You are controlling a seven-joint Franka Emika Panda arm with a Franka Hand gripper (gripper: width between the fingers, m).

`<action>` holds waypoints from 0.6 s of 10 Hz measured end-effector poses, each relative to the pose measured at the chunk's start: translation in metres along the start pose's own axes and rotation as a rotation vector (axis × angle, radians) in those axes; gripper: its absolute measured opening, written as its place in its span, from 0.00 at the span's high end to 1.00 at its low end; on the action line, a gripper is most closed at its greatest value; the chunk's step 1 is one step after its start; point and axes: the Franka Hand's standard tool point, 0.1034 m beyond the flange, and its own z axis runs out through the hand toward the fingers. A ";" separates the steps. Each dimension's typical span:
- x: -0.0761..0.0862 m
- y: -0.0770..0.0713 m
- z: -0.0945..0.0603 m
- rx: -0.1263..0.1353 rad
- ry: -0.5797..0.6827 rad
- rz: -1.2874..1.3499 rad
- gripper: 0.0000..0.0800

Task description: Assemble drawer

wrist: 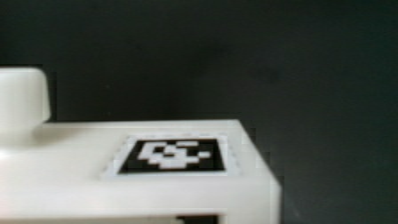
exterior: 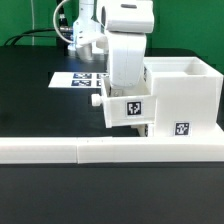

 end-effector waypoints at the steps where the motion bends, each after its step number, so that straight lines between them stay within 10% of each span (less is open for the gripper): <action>1: 0.000 0.000 0.000 -0.002 -0.001 -0.011 0.94; 6: 0.000 0.002 -0.001 -0.011 -0.012 -0.033 0.94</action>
Offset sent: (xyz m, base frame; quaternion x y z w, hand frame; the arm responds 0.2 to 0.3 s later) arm 0.0121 0.0221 -0.0013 -0.0355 -0.0294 -0.1395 0.9891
